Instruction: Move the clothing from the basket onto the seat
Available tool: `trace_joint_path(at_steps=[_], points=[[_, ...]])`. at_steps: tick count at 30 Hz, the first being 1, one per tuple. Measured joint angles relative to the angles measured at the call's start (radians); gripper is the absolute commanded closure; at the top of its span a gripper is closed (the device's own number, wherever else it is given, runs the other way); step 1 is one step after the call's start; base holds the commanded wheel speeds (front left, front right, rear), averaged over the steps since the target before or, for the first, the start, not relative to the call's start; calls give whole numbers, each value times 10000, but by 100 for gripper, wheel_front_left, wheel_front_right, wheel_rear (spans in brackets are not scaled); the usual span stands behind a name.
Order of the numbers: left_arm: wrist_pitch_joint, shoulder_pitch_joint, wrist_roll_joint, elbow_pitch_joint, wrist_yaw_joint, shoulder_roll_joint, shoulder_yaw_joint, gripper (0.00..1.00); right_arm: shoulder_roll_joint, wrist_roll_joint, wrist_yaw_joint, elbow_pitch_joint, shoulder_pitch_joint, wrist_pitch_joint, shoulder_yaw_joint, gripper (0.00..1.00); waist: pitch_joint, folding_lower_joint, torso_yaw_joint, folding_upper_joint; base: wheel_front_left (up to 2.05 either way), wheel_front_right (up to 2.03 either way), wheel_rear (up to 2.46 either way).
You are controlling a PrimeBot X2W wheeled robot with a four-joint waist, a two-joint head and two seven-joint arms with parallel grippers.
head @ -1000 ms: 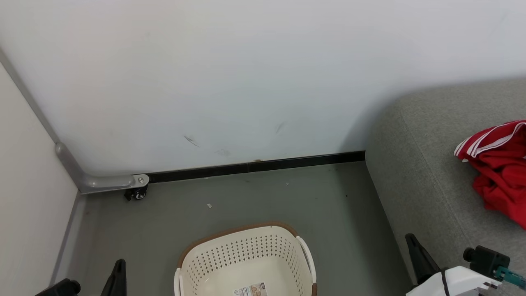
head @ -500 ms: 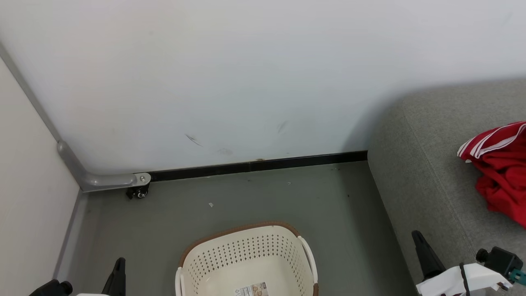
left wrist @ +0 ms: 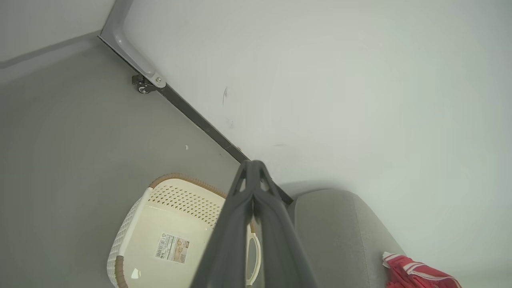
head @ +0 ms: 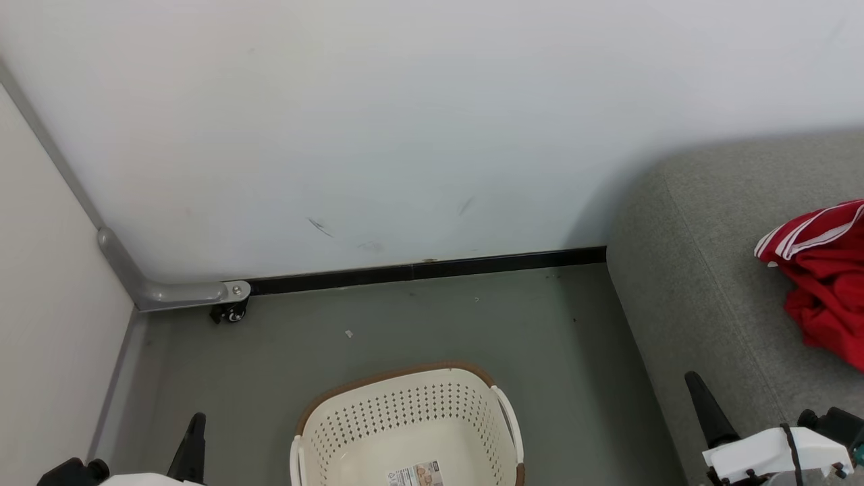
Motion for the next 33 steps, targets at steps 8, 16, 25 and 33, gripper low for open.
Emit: trace_joint_path(at_steps=[8, 16, 25, 33], points=[[290, -164, -765, 121, -278, -201, 324, 100, -4, 1175, 0, -40, -107, 253, -173, 100, 105, -49, 40, 0, 0, 0, 0], [504, -253, -1436, 207, -627, -372, 621, 100, -12, 2234, 0, -94, -128, 464, -295, 100, 175, -62, 74, 0, 0, 0, 0], [817, -395, -2382, 345, -988, -560, 989, 100, -17, 3549, 0, -150, -288, 792, -476, 100, 237, -66, 120, 0, 0, 0, 0], [1060, -609, -3150, 445, -1335, -786, 1323, 100, -25, 4732, 0, -201, -316, 1064, -621, 100, 280, -67, 160, 0, 0, 0, 0]])
